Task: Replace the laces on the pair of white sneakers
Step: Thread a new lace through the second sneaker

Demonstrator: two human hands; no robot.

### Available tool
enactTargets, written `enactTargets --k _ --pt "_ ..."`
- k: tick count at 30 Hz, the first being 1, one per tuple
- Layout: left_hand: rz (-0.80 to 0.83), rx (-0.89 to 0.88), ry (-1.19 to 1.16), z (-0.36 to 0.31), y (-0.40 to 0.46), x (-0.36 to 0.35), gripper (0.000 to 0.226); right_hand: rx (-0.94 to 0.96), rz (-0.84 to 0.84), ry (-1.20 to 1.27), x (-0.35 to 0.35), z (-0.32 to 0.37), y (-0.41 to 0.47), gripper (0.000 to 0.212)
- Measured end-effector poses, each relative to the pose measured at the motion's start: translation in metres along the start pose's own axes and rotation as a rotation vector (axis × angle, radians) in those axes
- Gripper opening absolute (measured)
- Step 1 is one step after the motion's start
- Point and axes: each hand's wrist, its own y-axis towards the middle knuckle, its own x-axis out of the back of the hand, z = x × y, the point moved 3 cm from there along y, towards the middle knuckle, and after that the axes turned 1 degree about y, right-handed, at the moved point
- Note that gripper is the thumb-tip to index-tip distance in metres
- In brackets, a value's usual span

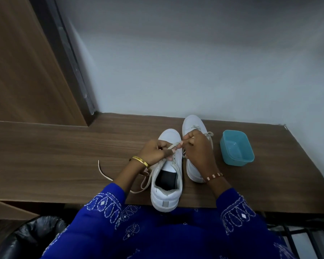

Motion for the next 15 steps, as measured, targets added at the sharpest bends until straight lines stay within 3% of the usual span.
enactTargets --k 5,11,13,15 --pt "-0.125 0.066 -0.059 0.002 0.008 0.001 0.024 0.116 -0.044 -0.115 -0.008 -0.005 -0.001 0.004" --pt "-0.106 0.036 0.153 0.005 0.008 0.002 0.02 -0.017 -0.044 -0.114 -0.006 -0.02 0.0 0.015" --pt "-0.085 0.063 0.281 0.014 0.01 0.004 0.021 -0.099 0.103 -0.218 -0.015 -0.033 -0.004 0.024" --pt "-0.109 0.083 0.323 0.02 0.013 0.004 0.027 -0.161 0.313 -0.285 -0.027 -0.043 -0.012 0.049"
